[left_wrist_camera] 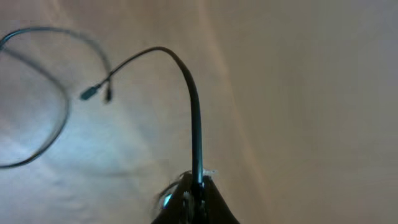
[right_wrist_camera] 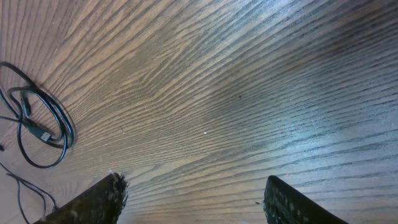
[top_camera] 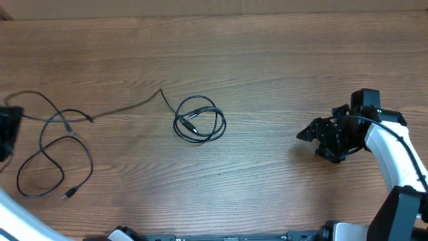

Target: Untangle cables

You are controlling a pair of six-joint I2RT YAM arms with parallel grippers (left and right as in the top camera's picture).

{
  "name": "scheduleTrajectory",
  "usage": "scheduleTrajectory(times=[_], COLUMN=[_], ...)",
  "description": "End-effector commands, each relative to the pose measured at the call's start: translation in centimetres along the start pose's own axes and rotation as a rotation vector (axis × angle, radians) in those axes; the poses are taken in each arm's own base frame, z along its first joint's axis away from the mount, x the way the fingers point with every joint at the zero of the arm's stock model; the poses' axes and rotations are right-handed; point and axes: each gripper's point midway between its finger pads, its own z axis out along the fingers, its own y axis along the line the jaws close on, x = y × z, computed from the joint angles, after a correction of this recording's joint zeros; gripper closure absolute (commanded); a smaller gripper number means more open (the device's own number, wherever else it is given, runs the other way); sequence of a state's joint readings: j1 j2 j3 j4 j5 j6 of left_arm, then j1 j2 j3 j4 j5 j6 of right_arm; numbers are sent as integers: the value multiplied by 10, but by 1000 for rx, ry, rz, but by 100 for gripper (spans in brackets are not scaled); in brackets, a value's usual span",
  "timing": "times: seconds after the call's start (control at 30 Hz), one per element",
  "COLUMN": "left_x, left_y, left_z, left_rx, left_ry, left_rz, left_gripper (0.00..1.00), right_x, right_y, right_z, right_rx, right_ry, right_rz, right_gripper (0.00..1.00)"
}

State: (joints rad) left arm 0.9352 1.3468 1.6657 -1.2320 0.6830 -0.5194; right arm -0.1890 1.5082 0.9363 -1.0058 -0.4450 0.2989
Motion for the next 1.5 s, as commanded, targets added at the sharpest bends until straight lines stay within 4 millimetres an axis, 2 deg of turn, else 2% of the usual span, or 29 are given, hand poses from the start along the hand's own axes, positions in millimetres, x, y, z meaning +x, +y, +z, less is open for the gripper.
scheduleTrajectory(times=[0.0, 0.17, 0.4, 0.73, 0.83, 0.93, 1.17, 1.3, 1.47], left_x=[-13, -37, -58, -64, -64, -66, -61, -56, -54], left_y=[-9, 13, 41, 77, 73, 58, 11, 10, 18], left_z=[-14, -32, -54, -57, -50, -39, 11, 26, 20], left_rx=[129, 112, 98, -93, -114, -118, -148, -255, -346], left_ry=[-6, -100, -200, -314, -312, -307, -274, -296, -299], left_rz=[-164, -355, -575, -615, -562, -422, -33, 73, 153], left_gripper=[96, 96, 96, 96, 96, 96, 96, 96, 96], right_x=[-7, -7, -7, -7, -7, -7, -6, -6, -6], right_y=[6, 6, 6, 6, 6, 6, 6, 6, 6], right_z=[-8, -8, -8, -8, -8, -8, -8, -8, -8], right_rx=[-12, -12, -12, -12, -12, -12, -12, -12, -12], right_ry=[-34, -34, -34, -34, -34, -34, -33, -33, -33], right_rz=[-30, -30, -30, -30, -29, -29, -29, -29, -29], right_gripper=[30, 30, 30, 30, 30, 30, 30, 30, 30])
